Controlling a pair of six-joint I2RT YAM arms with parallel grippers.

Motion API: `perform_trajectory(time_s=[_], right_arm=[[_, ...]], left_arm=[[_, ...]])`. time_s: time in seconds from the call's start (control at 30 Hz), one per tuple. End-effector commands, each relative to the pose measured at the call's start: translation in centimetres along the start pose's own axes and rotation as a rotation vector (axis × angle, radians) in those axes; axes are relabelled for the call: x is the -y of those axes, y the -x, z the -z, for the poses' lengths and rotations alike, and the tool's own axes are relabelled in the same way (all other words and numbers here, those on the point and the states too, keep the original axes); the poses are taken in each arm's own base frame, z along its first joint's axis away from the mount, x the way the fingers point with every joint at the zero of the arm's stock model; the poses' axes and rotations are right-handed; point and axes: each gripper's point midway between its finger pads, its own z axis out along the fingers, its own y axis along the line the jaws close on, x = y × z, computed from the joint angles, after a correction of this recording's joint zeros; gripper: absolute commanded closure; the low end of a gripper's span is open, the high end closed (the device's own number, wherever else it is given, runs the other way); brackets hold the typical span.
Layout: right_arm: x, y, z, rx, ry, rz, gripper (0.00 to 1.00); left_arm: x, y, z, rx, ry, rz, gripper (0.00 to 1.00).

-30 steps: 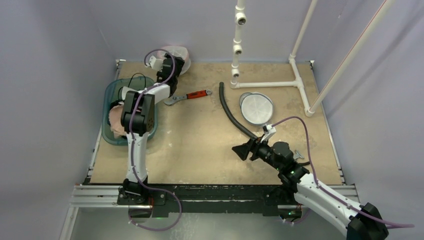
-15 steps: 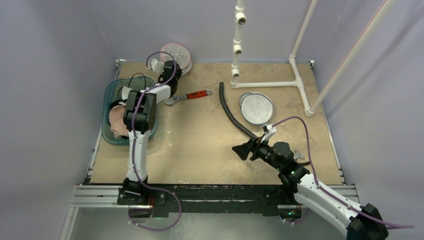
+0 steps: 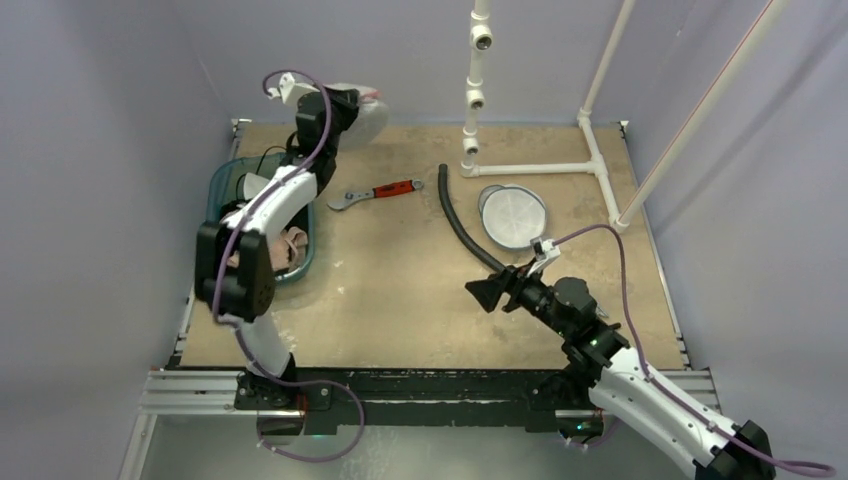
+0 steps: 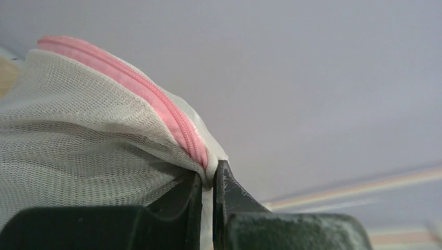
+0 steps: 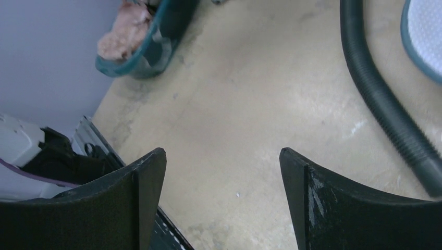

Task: Unzip the laundry bag and remove the bra

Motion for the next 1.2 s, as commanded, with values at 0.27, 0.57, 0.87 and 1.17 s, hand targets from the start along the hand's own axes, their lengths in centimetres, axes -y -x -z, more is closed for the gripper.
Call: perform_trajectory(time_s=[0.27, 0.57, 0.87, 1.17], right_arm=[[-5.7, 7.3, 1.5, 0.161, 0.128, 0.090, 0.13], [-5.0, 5.3, 2.0, 0.137, 0.152, 0.091, 0.14], [-3.3, 1.9, 1.3, 0.020, 0.126, 0.083, 0.16], [-3.7, 0.9, -0.2, -0.034, 0.144, 0.068, 0.18]], left_arm=[[6.8, -6.5, 25.1, -0.293, -0.369, -0.002, 1.00], [-0.9, -14.8, 33.5, -0.426, -0.531, -0.103, 1.00], [-6.3, -17.0, 35.0, -0.582, -0.315, -0.157, 0.62], [-9.2, -15.8, 37.7, -0.700, -0.083, -0.127, 0.38]])
